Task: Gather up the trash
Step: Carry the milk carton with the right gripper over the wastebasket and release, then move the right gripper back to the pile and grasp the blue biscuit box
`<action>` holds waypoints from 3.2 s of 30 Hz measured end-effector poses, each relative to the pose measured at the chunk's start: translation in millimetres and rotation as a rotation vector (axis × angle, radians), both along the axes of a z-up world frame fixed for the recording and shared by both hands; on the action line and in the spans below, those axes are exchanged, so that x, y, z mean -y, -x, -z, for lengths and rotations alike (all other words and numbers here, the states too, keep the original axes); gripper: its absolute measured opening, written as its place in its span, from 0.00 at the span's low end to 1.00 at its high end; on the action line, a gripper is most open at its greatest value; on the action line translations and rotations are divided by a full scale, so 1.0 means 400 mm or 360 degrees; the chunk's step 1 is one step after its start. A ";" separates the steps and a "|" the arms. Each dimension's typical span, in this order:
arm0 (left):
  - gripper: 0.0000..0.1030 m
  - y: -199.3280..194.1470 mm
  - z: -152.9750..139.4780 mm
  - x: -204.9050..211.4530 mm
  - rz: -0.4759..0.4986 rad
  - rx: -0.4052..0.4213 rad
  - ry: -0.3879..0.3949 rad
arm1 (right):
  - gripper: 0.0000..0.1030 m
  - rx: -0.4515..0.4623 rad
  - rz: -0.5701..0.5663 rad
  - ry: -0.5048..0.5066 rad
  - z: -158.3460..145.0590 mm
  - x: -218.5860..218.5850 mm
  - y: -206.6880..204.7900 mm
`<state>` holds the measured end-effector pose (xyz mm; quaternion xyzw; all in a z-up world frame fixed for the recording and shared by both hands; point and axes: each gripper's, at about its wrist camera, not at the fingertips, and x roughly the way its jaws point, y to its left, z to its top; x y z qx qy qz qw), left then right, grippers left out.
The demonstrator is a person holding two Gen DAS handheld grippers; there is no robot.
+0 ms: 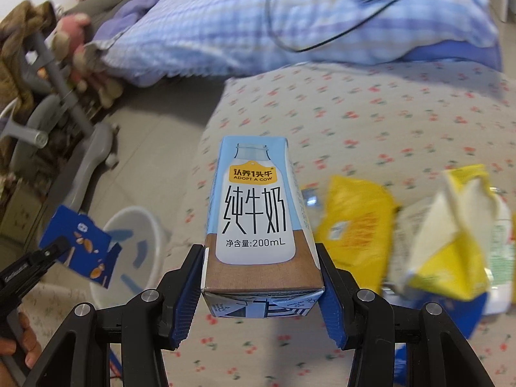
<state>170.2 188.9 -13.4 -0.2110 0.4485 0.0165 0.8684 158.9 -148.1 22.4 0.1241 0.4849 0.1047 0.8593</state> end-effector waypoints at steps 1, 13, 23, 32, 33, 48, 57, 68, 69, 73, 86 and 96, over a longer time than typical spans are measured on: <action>0.13 0.000 0.007 -0.010 -0.0005 -0.0017 -0.0008 | 0.55 -0.0004 -0.0016 0.0003 0.003 -0.014 -0.001; 0.87 0.017 0.059 -0.066 -0.0030 -0.0262 -0.0317 | 0.55 -0.0089 -0.0255 -0.0025 0.059 -0.158 -0.014; 0.91 0.063 0.068 -0.090 0.0007 -0.0342 -0.0399 | 0.55 -0.0138 -0.0432 0.0037 0.112 -0.286 -0.033; 0.91 0.096 0.076 -0.129 -0.0021 -0.0365 -0.0393 | 0.55 -0.0158 -0.0520 0.0053 0.150 -0.362 -0.048; 0.91 0.097 0.079 -0.133 -0.0026 -0.0368 -0.0392 | 0.55 -0.0157 -0.0524 0.0046 0.151 -0.368 -0.049; 0.91 0.098 0.072 -0.103 0.0016 -0.0355 -0.0387 | 0.74 -0.0032 -0.0486 0.0048 0.084 -0.343 -0.023; 0.91 0.097 0.052 -0.016 0.0142 -0.0316 -0.0399 | 0.82 0.0055 -0.0361 0.0177 0.027 -0.199 0.028; 0.92 0.103 0.038 0.109 0.0294 -0.0287 -0.0426 | 0.92 0.0074 -0.0121 0.0334 -0.003 0.066 0.117; 0.95 0.104 0.037 0.120 0.0307 -0.0285 -0.0427 | 0.92 0.0061 -0.0088 0.0338 -0.001 0.091 0.124; 0.96 0.111 0.033 0.161 0.0364 -0.0277 -0.0410 | 0.93 -0.0022 0.0019 0.0358 0.032 0.172 0.151; 0.96 0.124 0.041 0.285 0.0531 -0.0290 -0.0447 | 0.93 -0.0270 0.0213 0.0272 0.123 0.264 0.153; 0.96 0.135 0.036 0.355 0.0623 -0.0289 -0.0469 | 0.63 -0.0344 0.0235 0.0376 0.177 0.255 0.118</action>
